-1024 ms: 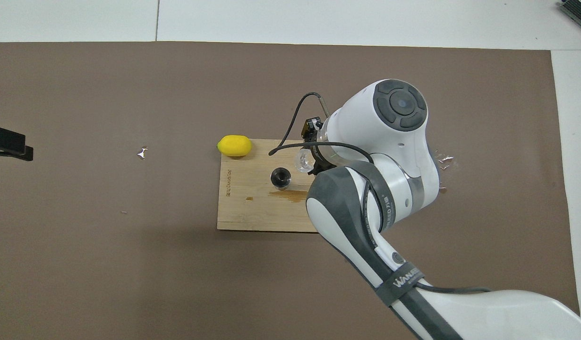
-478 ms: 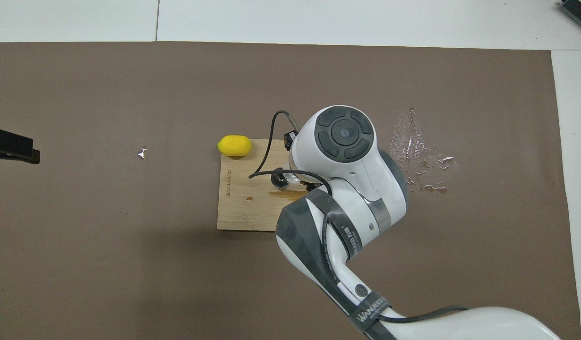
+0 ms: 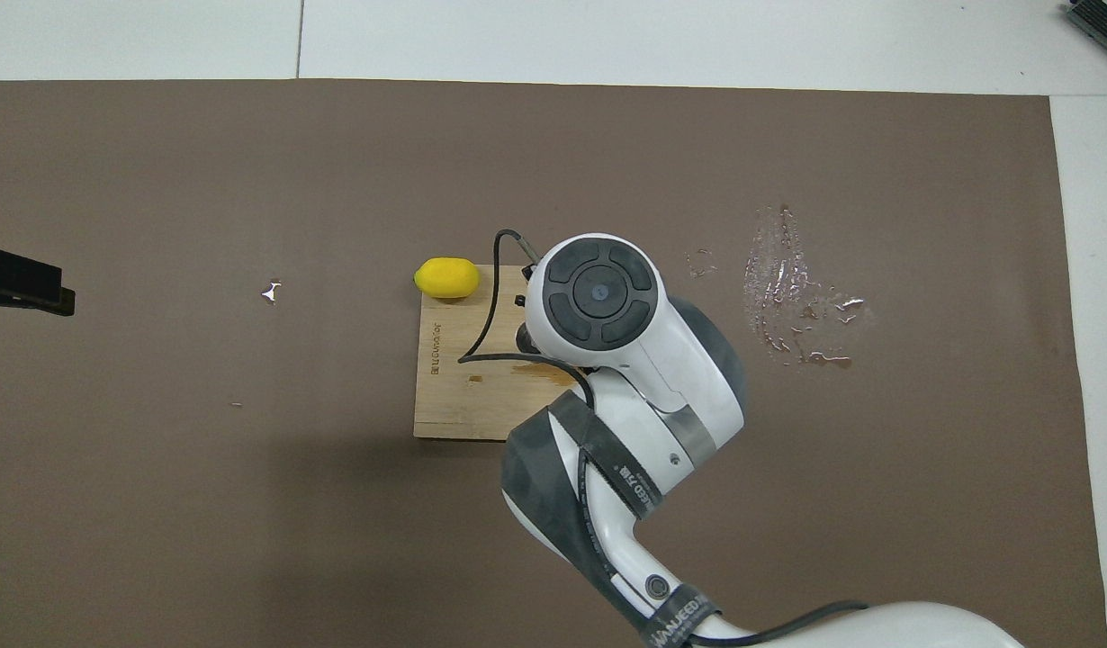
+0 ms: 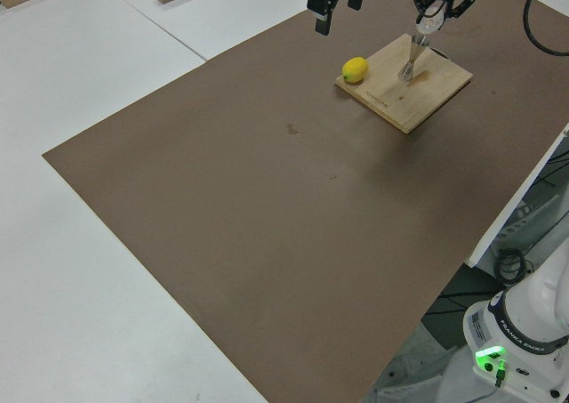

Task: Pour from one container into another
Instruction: 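Tilt the glass with the right gripper to pour into the metal cup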

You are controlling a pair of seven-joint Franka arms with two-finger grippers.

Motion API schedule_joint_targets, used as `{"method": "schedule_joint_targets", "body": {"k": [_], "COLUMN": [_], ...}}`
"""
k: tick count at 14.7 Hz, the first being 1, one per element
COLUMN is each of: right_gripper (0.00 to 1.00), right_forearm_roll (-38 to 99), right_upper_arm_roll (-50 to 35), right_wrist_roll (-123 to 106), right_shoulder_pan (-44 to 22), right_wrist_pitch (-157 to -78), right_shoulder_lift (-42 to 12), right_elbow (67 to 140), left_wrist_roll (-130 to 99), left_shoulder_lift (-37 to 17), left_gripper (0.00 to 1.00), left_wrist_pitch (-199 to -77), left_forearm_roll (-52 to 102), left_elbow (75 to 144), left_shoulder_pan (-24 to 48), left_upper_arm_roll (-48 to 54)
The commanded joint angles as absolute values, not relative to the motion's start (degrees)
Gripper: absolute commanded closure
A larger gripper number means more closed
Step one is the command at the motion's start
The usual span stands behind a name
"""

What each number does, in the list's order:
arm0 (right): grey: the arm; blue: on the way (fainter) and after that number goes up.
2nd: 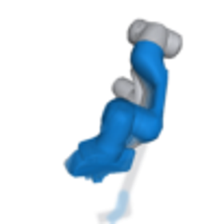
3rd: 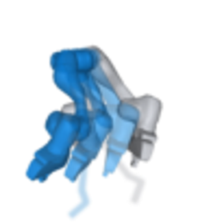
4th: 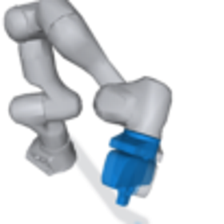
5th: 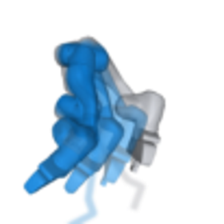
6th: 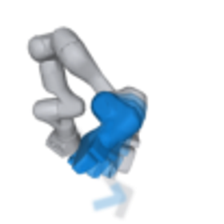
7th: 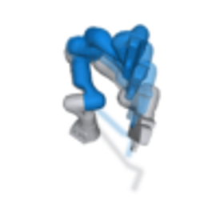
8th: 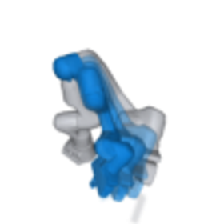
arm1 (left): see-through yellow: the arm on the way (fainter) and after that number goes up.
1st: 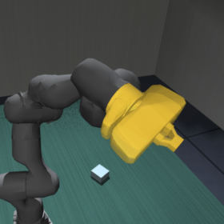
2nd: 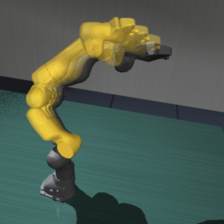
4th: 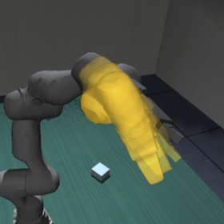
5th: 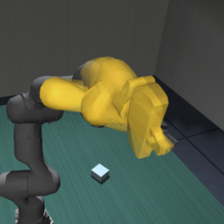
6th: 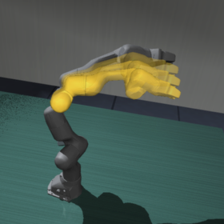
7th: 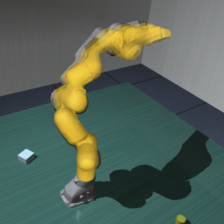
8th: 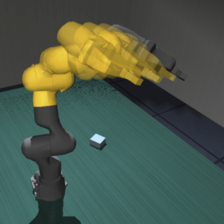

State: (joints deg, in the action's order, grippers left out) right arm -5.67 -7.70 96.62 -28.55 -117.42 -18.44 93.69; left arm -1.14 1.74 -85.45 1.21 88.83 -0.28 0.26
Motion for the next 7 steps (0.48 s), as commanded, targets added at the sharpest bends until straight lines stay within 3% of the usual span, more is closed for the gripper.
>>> {"method": "schedule_joint_targets", "body": {"k": [1,7], "right_gripper": [1.0,1.0], "right_forearm_roll": [-9.57,-14.06], "right_upper_arm_roll": [-7.73,-7.91], "right_wrist_roll": [98.44,98.53], "right_shoulder_pan": [-29.18,-30.41], "right_wrist_pitch": [-117.25,-117.6], "right_shoulder_lift": [-18.63,-18.46], "right_elbow": [93.08,93.16], "left_wrist_roll": [-1.14,-1.32], "left_shoulder_lift": [3.69,3.69], "left_gripper": [0.0,0.0], "left_wrist_pitch": [-85.78,-86.57], "left_forearm_roll": [0.09,0.09], "left_elbow": [90.97,90.97], "left_shoulder_pan": [0.18,0.35], "left_upper_arm_roll": [0.09,0.09]}}
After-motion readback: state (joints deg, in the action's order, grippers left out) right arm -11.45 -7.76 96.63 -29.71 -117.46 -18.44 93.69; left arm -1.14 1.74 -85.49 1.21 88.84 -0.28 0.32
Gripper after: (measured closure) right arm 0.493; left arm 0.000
